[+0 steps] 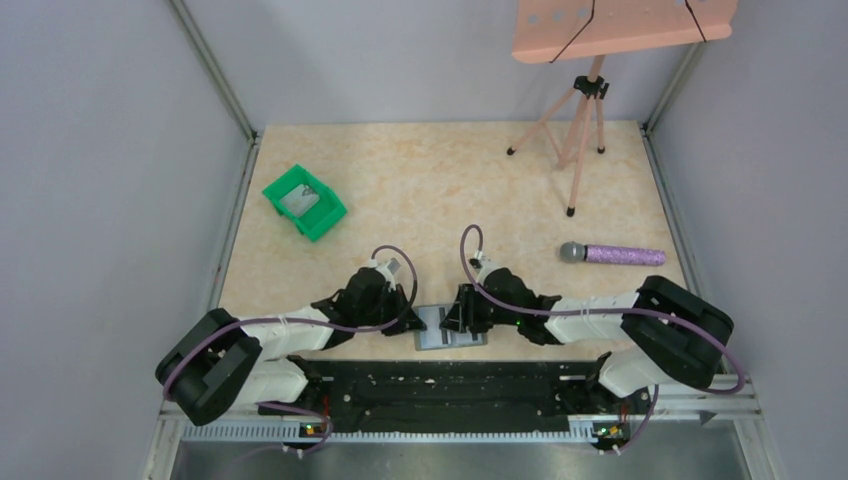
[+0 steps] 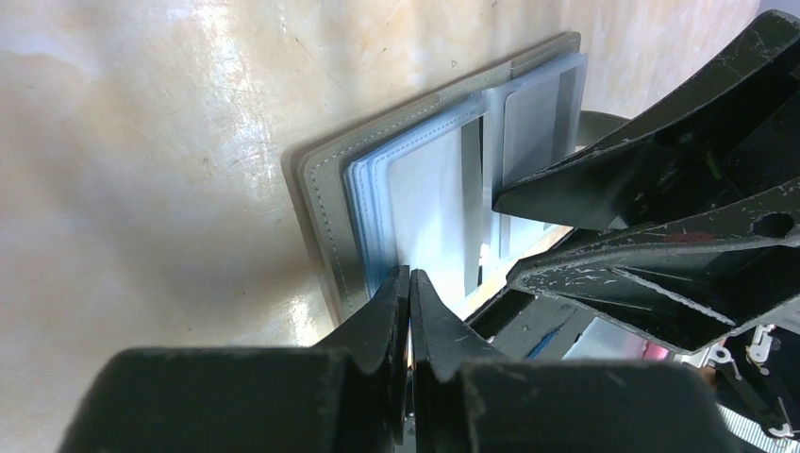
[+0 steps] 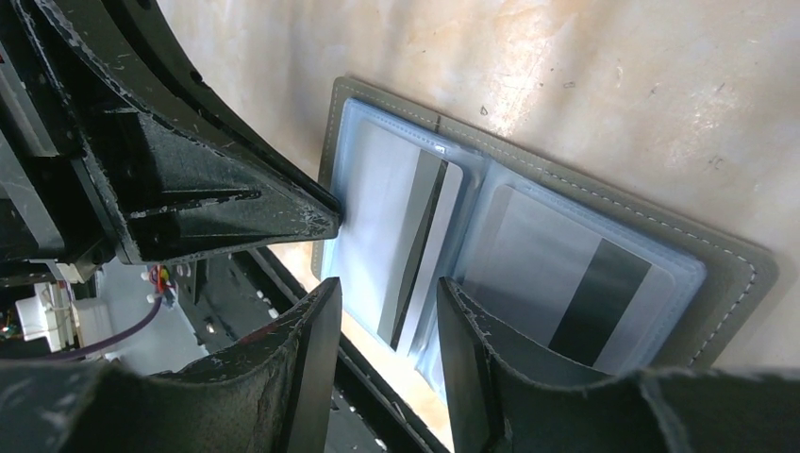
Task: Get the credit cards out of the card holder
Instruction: Remove the credit card from the card holder.
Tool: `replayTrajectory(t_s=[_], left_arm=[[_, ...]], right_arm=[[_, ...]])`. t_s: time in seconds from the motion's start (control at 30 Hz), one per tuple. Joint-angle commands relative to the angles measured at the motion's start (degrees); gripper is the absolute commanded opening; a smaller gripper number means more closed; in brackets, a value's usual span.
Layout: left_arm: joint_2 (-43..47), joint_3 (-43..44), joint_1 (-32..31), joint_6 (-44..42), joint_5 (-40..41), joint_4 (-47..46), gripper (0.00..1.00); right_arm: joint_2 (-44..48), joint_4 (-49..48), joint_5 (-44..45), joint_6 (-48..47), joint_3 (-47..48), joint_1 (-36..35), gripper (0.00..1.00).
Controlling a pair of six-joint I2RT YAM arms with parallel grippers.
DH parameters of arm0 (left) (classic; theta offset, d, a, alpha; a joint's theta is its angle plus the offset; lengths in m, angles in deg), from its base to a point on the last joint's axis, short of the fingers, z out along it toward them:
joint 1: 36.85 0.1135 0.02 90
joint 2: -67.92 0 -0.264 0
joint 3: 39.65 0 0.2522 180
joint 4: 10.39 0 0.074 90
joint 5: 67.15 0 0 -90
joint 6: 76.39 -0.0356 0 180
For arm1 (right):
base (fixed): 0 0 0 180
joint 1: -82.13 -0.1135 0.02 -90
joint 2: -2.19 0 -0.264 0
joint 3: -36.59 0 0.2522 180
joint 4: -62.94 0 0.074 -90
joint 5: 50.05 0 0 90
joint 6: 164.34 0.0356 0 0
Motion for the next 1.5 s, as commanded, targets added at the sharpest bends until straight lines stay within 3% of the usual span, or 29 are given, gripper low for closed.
replayTrajectory(t_s=[0.0,0.2,0.43,0.87,1.27,1.47], left_arm=[[0.11,-1.57,-0.05,-1.22,2.2,-0.35,0.06],[-0.19,-1.72,-0.12,-1.0,2.21,-0.62,0.07],[-0.71,-1.35,-0.12,-0.9,2.22,-0.86,0.07],[-1.6,-0.54,-0.12,-1.5,3.94,2.32,0.07],[-1.61,1.42,-0.12,-2.42,7.01,7.28,0.09],[-0.74,1.95,-0.16,-2.44,6.79,7.75,0.1]], right_arm=[[-1.23,1.6,1.28,-0.94,2.06,0.26,0.43],[-2.48,-0.13,-0.02,-0.29,2.54,0.26,0.43],[-4.72,-10.92,-5.31,3.4,-0.41,1.3,0.41],[-2.91,-15.54,-7.2,4.17,-4.97,4.18,0.0],[-0.03,-12.81,-7.67,3.54,-6.61,5.98,0.0],[4.57,-4.71,-6.44,3.86,-5.91,7.05,0.0]])
